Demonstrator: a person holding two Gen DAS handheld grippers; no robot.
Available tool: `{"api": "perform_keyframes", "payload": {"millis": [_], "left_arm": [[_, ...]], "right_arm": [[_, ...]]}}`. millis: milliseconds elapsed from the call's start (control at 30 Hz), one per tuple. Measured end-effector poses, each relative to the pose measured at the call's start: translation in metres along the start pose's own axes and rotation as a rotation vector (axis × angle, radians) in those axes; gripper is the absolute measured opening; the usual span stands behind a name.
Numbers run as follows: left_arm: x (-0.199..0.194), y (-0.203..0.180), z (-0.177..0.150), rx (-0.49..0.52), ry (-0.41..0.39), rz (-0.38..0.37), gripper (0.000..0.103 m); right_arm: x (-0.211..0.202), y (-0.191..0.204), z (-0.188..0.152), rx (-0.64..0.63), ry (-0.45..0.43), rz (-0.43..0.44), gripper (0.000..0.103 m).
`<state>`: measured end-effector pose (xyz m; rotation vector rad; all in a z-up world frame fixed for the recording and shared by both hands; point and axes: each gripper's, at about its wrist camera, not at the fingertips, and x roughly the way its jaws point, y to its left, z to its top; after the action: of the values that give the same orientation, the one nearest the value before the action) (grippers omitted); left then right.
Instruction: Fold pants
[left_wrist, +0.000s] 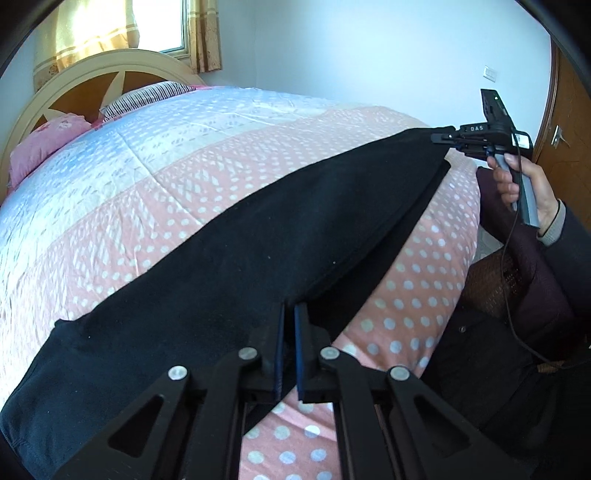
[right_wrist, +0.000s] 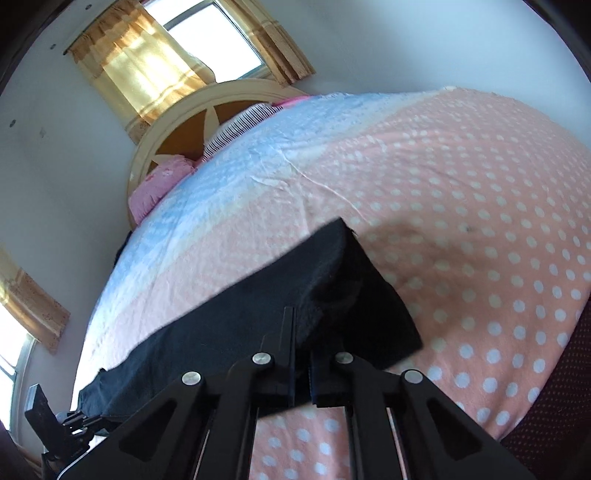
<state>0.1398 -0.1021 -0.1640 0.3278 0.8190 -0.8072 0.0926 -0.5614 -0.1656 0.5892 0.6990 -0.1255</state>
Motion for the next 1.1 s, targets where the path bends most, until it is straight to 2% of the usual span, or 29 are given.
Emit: {"api": "perform_keyframes", "payload": {"millis": [133, 267, 400, 433, 467, 500, 533, 633, 700, 767, 833, 900, 967, 1033, 1100], "left_arm": [[0.012, -0.002, -0.01, 0.0, 0.029, -0.015, 0.005], [0.015, -0.007, -0.013, 0.008, 0.038, -0.019, 0.005], [0.017, -0.01, -0.014, 0.035, 0.044, 0.002, 0.005], [0.018, -0.011, -0.014, 0.035, 0.048, 0.001, 0.006], [0.017, -0.012, -0.015, 0.037, 0.053, 0.0, 0.007], [0.017, -0.012, -0.016, 0.048, 0.053, 0.004, 0.009], [0.015, -0.014, -0.017, 0.061, 0.05, 0.014, 0.012], [0.005, -0.014, -0.022, 0.065, 0.032, 0.017, 0.013], [-0.003, -0.01, -0.026, 0.056, 0.015, 0.009, 0.013], [-0.011, -0.004, -0.03, 0.045, -0.013, 0.041, 0.022], [-0.015, 0.009, -0.032, 0.009, -0.03, 0.075, 0.028], [-0.015, 0.025, -0.036, -0.043, -0.031, 0.105, 0.029], [-0.01, 0.039, -0.043, -0.081, -0.001, 0.139, 0.029], [-0.007, 0.051, -0.053, -0.1, 0.021, 0.173, 0.032], [-0.015, 0.061, -0.059, -0.135, 0.006, 0.146, 0.033]], "right_arm": [[0.016, -0.027, -0.007, 0.059, 0.042, -0.024, 0.005], [0.014, -0.029, -0.003, 0.063, 0.033, -0.024, 0.006], [0.001, -0.04, -0.003, 0.109, 0.007, -0.053, 0.029], [-0.008, -0.045, -0.001, 0.117, -0.017, -0.1, 0.042], [-0.016, -0.044, -0.001, 0.115, -0.045, -0.15, 0.047], [-0.026, -0.042, 0.001, 0.106, -0.088, -0.195, 0.049], [-0.036, -0.037, 0.004, 0.09, -0.133, -0.203, 0.049], [-0.046, -0.007, 0.011, -0.014, -0.183, -0.125, 0.049], [-0.036, 0.016, 0.011, -0.1, -0.15, -0.028, 0.049], [-0.015, 0.032, 0.008, -0.146, -0.085, 0.054, 0.049], [0.011, 0.035, 0.004, -0.153, -0.012, 0.024, 0.049], [0.041, 0.024, -0.002, -0.106, 0.096, -0.078, 0.049], [0.038, 0.029, -0.007, -0.122, 0.066, -0.097, 0.049], [0.033, 0.048, -0.011, -0.187, 0.069, -0.179, 0.049], [0.026, 0.079, -0.019, -0.254, 0.046, -0.139, 0.049]]}}
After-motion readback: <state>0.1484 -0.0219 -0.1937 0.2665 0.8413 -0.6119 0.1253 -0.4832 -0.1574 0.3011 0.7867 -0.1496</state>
